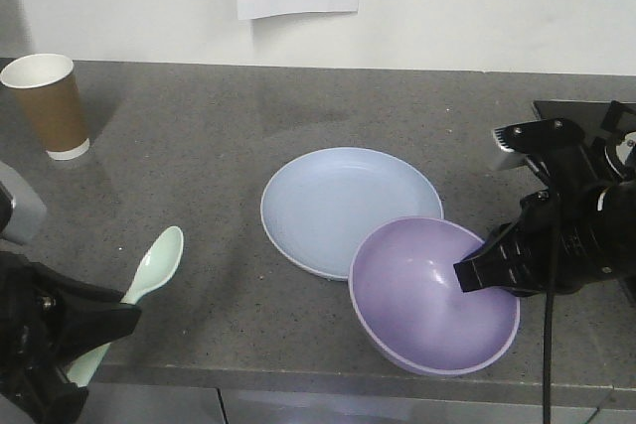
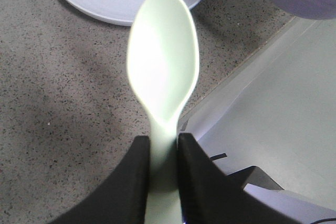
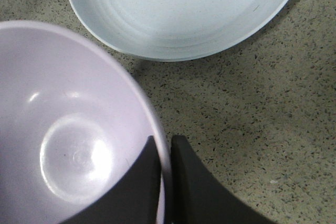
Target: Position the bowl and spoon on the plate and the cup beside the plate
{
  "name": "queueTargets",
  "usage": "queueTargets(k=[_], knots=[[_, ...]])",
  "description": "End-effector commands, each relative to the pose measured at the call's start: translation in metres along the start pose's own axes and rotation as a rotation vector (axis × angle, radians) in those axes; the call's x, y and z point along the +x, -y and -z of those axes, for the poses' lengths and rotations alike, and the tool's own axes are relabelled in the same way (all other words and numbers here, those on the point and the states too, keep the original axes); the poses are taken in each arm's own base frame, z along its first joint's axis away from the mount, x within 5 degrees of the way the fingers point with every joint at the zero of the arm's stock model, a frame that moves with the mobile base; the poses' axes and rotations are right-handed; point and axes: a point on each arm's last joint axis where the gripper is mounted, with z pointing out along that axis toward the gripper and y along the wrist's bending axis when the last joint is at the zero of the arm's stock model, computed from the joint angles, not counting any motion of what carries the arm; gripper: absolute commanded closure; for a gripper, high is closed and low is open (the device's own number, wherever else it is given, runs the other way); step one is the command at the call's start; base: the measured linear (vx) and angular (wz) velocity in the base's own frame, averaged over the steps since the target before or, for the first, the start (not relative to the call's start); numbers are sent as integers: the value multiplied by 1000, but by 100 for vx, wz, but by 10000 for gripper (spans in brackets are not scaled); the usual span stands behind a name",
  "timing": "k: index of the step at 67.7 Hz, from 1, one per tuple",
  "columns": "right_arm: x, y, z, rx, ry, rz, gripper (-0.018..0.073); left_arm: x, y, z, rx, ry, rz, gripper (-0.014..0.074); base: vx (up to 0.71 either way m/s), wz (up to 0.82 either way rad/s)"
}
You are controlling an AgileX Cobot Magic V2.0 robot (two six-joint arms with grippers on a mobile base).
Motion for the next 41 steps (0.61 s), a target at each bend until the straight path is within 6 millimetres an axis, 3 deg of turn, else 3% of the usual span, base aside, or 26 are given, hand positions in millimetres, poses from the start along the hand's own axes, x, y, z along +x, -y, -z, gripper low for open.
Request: queueTargets(k=[1,41], knots=[[-9,-4,13,-1,91,0,563,-12,3,7,-2,82,12,577,1,-1],[-9,-4,13,-1,91,0,563,-12,3,7,-2,82,12,577,2,-2]])
